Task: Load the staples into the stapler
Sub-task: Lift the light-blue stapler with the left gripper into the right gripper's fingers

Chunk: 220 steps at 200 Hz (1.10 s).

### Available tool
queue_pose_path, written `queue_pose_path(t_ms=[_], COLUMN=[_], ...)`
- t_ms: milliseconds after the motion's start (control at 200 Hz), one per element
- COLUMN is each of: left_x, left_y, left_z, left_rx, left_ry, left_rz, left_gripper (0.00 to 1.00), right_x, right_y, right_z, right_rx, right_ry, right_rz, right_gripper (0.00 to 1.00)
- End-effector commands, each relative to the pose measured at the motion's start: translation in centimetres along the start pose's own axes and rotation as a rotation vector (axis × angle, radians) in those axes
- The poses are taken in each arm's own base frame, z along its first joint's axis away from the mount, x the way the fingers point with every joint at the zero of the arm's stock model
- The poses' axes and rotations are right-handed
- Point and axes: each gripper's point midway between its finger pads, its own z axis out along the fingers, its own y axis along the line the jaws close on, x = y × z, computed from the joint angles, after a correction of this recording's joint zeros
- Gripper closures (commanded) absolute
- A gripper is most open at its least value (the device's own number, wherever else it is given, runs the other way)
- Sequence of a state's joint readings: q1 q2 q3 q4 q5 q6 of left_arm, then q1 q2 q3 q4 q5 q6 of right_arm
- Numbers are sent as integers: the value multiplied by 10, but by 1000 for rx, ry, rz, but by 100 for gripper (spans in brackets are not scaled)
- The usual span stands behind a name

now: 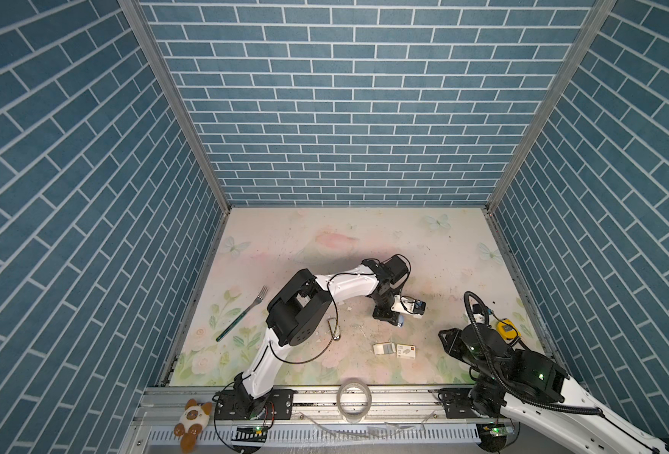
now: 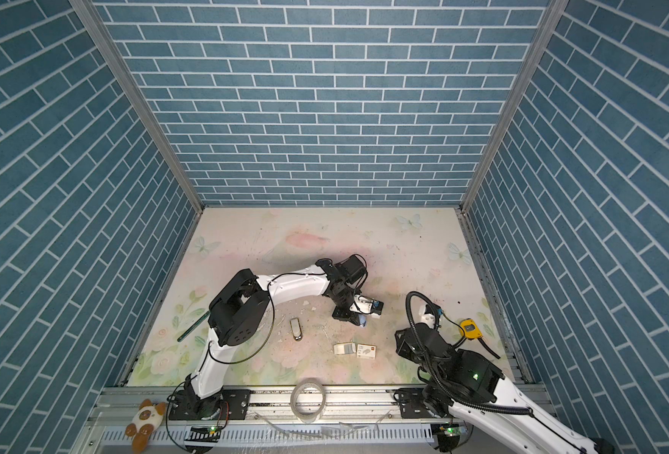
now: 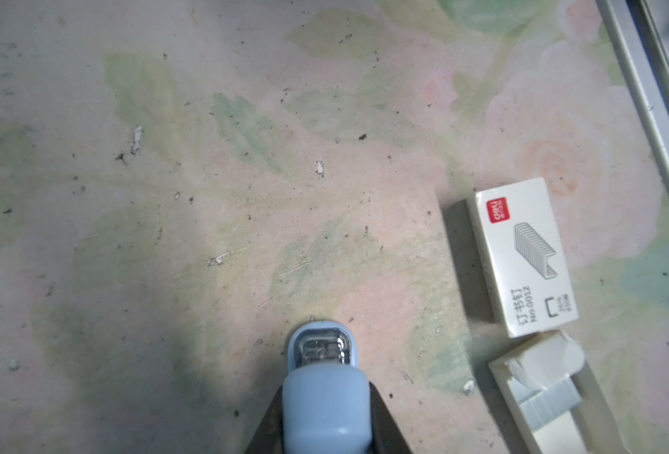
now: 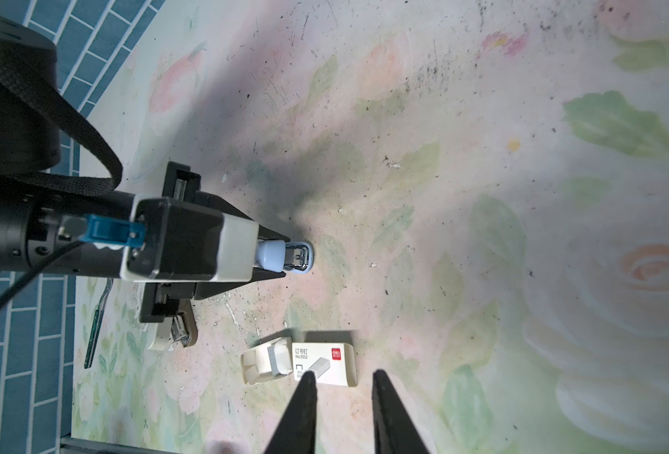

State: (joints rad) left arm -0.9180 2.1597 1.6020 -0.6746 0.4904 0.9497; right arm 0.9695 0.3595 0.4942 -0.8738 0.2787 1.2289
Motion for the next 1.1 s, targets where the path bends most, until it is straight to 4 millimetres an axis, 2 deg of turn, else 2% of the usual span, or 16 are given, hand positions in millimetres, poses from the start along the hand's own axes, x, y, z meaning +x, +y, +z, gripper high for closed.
queue_pose_path(t_ms=[0, 140, 240, 425, 520, 725, 890, 1095], left_x=[-6, -4, 1, 11, 12, 8, 7, 4], left_y=[-7, -12, -13, -15, -22, -24, -27, -30], left_z=[-13, -27, -46, -78, -83, -88, -91, -97], left_rx=[-12, -41, -47, -66, -68, -84, -80, -94], left_ry=[-13, -30, -76, -144, -155, -181, -192, -209], left_rz=[4, -7, -72, -162, -172, -189, -194, -189], left_gripper=[75, 81, 81, 82, 82, 84, 84, 84], right_x=[9, 19, 15, 4, 4, 7, 9, 10], right_y=[8, 23, 37, 75, 95, 128, 133, 120], right_z=[10, 28, 37, 57, 65, 82, 95, 102], right_rx=[-12, -25, -65, -260, -355, -432, -429, -391], right_ry=[48, 113, 116, 128, 179, 289, 329, 328], right_rz=[-23, -39, -27, 37, 44, 3, -1, 17], right_gripper=[73, 72, 72, 73, 72, 72, 73, 76])
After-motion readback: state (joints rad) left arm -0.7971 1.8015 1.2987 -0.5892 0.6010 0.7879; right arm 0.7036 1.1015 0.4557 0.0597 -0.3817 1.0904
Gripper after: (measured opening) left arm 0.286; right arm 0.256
